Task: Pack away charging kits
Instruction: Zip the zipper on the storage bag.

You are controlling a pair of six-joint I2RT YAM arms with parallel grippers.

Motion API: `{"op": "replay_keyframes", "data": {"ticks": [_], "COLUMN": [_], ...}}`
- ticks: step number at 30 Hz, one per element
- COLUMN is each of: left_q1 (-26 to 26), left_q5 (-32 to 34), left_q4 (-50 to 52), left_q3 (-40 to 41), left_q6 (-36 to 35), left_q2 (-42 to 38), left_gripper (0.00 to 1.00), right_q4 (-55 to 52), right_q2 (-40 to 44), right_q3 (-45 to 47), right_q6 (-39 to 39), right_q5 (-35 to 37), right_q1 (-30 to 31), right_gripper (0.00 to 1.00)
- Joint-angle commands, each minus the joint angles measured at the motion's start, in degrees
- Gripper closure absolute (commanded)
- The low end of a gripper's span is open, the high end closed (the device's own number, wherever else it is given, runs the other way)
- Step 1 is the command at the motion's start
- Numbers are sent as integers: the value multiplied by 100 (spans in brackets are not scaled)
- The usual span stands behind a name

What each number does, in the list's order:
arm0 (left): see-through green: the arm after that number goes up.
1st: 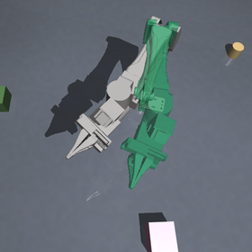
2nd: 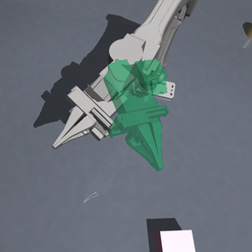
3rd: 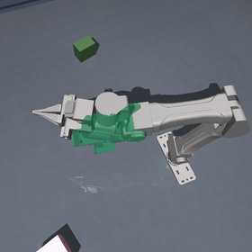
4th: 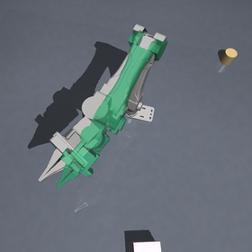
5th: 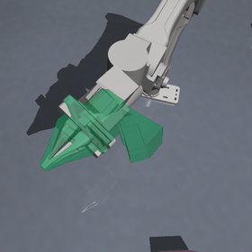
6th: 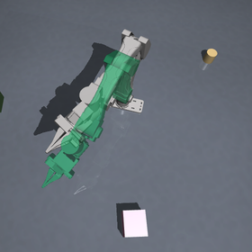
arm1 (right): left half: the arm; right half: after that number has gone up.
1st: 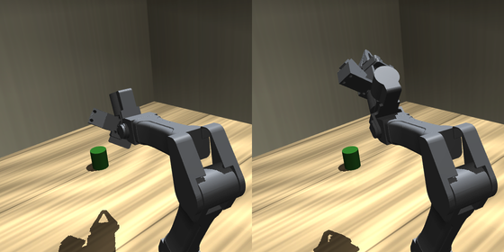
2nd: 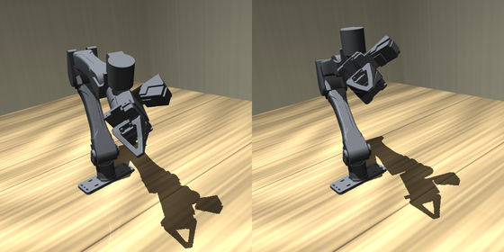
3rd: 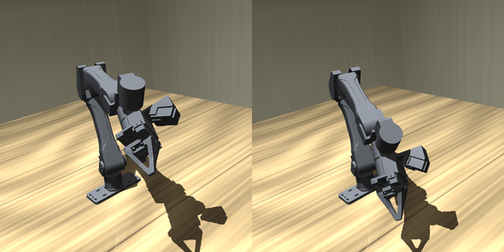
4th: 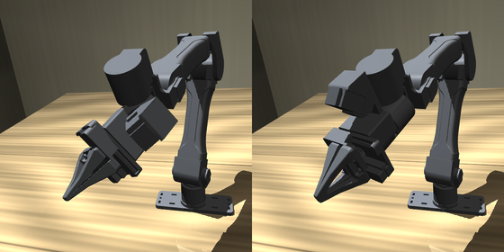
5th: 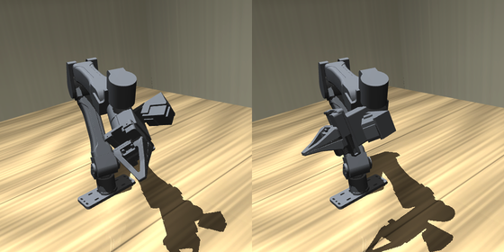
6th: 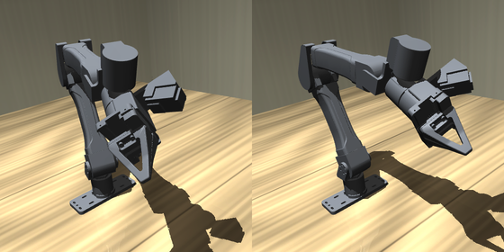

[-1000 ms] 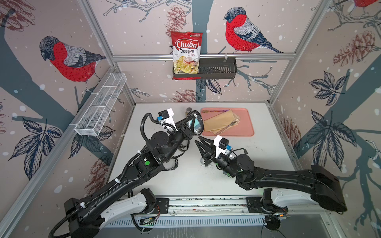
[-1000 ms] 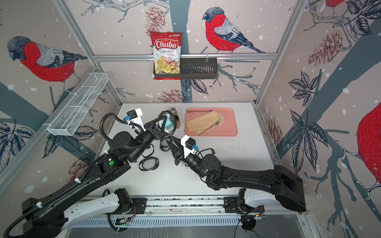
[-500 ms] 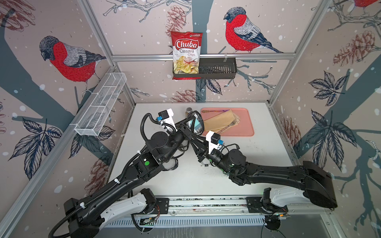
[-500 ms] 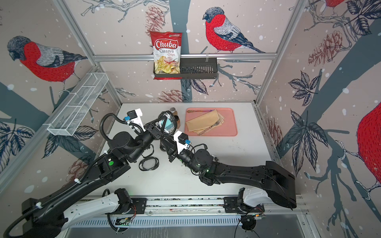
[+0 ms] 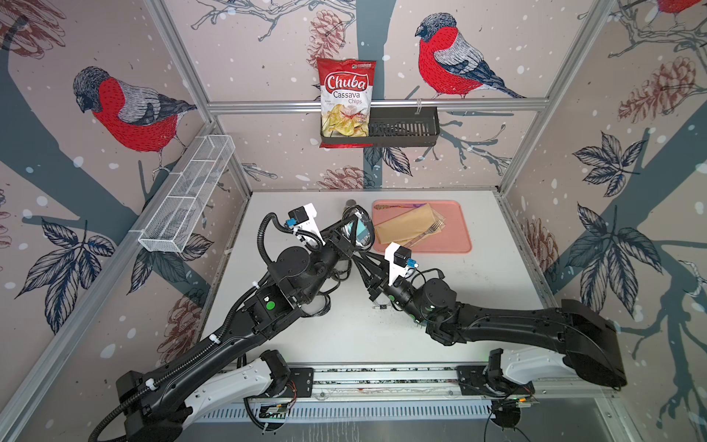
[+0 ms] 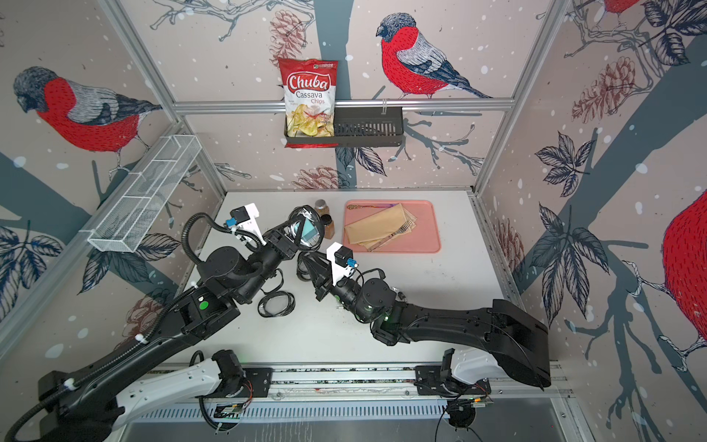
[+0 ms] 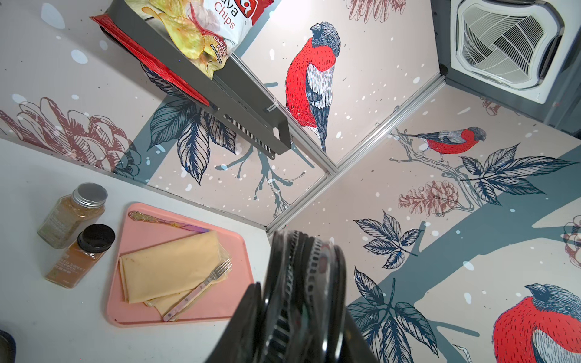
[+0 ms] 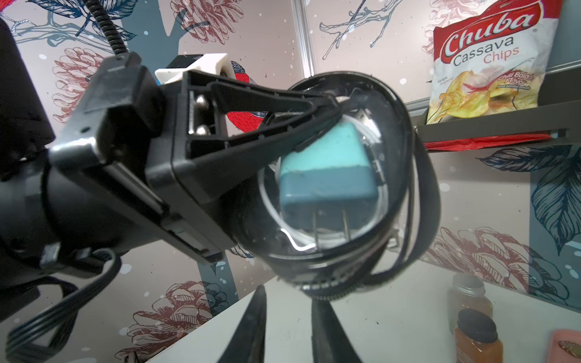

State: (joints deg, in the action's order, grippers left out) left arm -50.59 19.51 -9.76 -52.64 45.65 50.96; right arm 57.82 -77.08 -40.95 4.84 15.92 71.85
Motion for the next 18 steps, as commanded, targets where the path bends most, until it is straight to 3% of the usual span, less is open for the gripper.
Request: {"op": "replay_keyframes", "data": {"ticks": [1, 18], "left_q1": [-3, -3], "left_q5": [9, 167], "left_q4": [-127, -123], "left_q3": [1, 53], "left_q6": [111, 230], "left_q2": [-8, 123], "left_gripper": [100, 100], "right_q4": [114, 16], "right_q2": [-36, -25], "right_q3": [-113, -257], "right_q6": [82, 126], "right_q5": [105, 209], "right_q1": [10, 85], "right_gripper": [73, 78]}}
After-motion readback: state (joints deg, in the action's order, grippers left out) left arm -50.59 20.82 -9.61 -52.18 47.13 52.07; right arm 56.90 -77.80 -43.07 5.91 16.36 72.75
